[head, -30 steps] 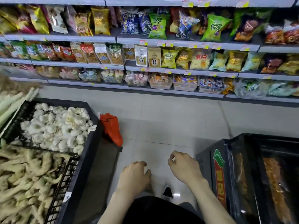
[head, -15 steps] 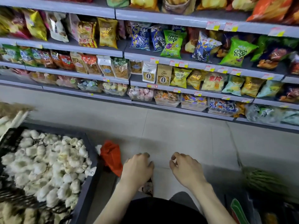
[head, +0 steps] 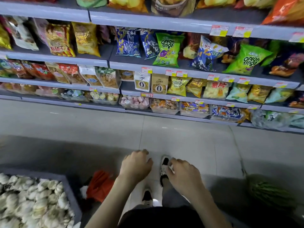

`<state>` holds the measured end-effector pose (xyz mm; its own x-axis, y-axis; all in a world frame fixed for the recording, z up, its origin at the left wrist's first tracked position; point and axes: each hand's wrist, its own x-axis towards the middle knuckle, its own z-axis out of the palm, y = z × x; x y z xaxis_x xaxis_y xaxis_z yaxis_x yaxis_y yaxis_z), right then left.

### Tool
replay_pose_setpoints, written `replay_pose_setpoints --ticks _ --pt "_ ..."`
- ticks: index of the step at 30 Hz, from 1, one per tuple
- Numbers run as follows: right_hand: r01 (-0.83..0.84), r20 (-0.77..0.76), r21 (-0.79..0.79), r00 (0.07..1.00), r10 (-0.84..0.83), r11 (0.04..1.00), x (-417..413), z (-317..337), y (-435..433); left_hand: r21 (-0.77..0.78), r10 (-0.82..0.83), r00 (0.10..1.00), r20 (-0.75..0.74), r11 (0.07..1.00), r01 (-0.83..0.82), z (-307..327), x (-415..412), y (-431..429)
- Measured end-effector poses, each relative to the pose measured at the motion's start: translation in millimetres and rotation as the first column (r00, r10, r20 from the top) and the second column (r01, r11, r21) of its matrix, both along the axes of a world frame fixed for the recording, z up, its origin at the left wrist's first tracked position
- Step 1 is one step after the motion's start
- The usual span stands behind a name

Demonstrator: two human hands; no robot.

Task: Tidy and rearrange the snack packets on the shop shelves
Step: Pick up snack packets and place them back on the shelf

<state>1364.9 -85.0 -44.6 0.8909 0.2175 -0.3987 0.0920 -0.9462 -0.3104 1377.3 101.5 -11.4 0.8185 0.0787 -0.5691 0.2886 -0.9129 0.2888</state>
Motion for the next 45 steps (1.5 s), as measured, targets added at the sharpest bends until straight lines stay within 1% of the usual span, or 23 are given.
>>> replay_pose_setpoints --ticks 3,5,10,15,20,26,30,38,42,45 --pt "-0.037 -0.052 0.024 0.998 0.039 0.999 54 -5 -6 0.0 0.041 0.999 -0.029 0.999 -0.041 -5 35 -3" --pt "-0.091 -0.061 0.014 0.994 0.092 0.996 92 -6 -6 -0.007 0.08 0.996 -0.046 0.997 -0.08 -6 57 -3" --pt "-0.179 -0.071 -0.002 0.981 0.178 0.984 178 -6 7 -0.012 0.171 0.985 -0.028 0.985 -0.172 -7 105 -2" --pt "-0.195 -0.106 0.0 0.975 0.194 0.981 242 -8 26 -0.006 0.241 0.968 -0.064 0.97 -0.242 -14 137 9" --pt "-0.191 -0.127 -0.017 0.974 0.187 0.981 284 -20 50 -0.015 0.282 0.956 -0.085 0.959 -0.284 -32 175 31" --pt "-0.096 -0.151 -0.021 0.984 0.092 0.995 312 -36 87 -0.071 0.239 0.967 -0.086 0.967 -0.246 -55 235 71" --pt "-0.044 -0.175 -0.04 0.984 0.036 0.998 325 -47 107 -0.081 0.2 0.975 -0.102 0.975 -0.208 -71 272 97" --pt "0.006 -0.188 -0.06 0.982 -0.017 0.998 355 -80 114 -0.076 0.104 0.992 -0.073 0.991 -0.11 -112 335 124" --pt "0.088 -0.15 -0.027 0.984 -0.091 0.996 381 -115 110 -0.101 0.173 0.981 -0.091 0.978 -0.182 -153 360 129" --pt "0.166 -0.137 0.025 0.977 -0.161 0.986 403 -150 109 -0.165 0.289 0.951 -0.106 0.938 -0.304 -192 384 137"
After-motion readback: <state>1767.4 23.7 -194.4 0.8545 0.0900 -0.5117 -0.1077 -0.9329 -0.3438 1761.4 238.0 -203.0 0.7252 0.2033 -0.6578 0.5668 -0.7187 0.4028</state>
